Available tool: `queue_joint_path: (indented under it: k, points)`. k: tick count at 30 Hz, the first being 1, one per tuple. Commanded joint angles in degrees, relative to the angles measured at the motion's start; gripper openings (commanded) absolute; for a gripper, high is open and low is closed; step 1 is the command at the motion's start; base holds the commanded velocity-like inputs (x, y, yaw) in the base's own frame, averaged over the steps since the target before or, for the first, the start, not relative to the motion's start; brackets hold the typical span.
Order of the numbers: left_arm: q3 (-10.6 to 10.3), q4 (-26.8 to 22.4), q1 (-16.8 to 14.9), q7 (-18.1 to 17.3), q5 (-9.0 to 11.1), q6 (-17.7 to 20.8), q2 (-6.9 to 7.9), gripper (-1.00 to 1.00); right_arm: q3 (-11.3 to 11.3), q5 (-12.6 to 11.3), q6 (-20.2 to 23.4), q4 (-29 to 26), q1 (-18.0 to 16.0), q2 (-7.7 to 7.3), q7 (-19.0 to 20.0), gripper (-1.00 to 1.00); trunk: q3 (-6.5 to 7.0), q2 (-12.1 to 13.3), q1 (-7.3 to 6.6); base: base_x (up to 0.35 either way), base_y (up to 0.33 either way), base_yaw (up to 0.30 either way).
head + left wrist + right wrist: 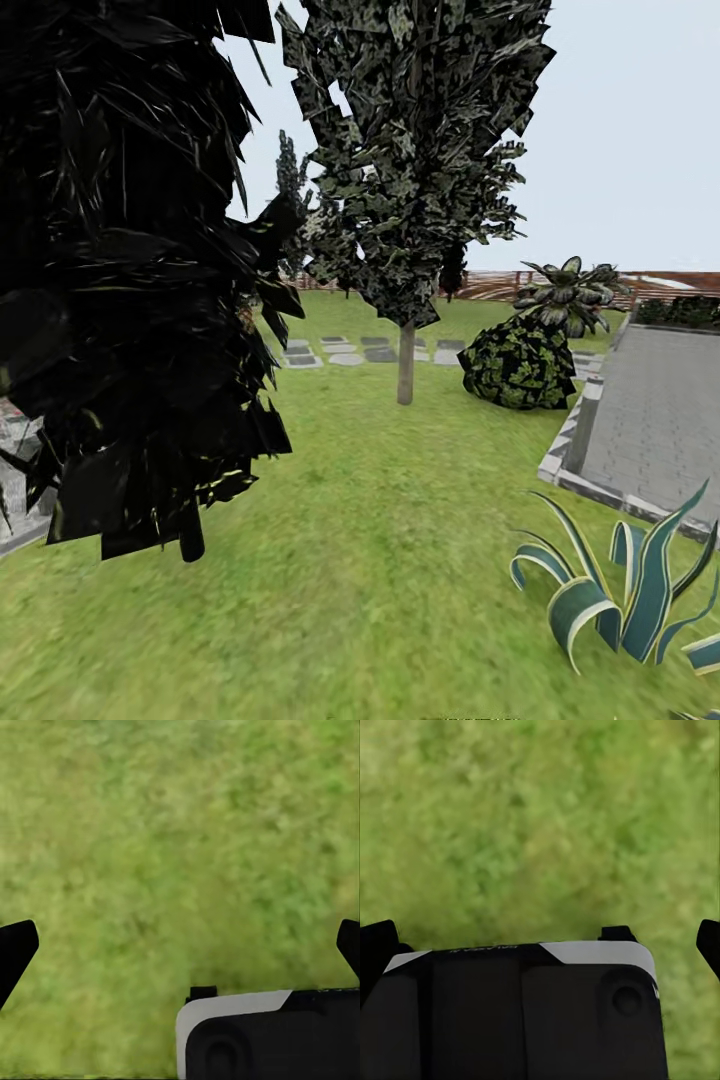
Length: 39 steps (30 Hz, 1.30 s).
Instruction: Take the three Easter eggs out of the wicker basket on the lawn in the garden, then place them on the lawn next to a single tree (choose any tree) so that all three eggs are next to the same tree and none are left in the basket.
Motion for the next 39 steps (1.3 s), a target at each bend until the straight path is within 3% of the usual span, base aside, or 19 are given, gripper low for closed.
queue_joint_path:
  k: [1, 20, 39]
  points:
    - [-0.2, 0.1, 0.0, 0.1, 0.0, -0.2, 0.01, 1.00, -0.3, 0.0, 0.3, -0.1, 0.0, 0.05, 0.1, 1.00, -0.03, -0.1, -0.01, -0.264, 0.143, 0.284]
    - [-0.3, 0.1, -0.1, 0.1, 0.0, -0.2, 0.01, 1.00, -0.3, 0.0, 0.3, -0.1, 0.0, 0.13, 0.1, 1.00, -0.03, -0.1, -0.01, -0.146, 0.056, 0.290]
    - [-0.2, 0.1, -0.1, 0.1, 0.0, -0.2, 0.01, 1.00, -0.3, 0.0, 0.3, -0.1, 0.0, 0.14, 0.1, 1.00, -0.03, -0.1, -0.01, -0.016, 0.000, 0.291]
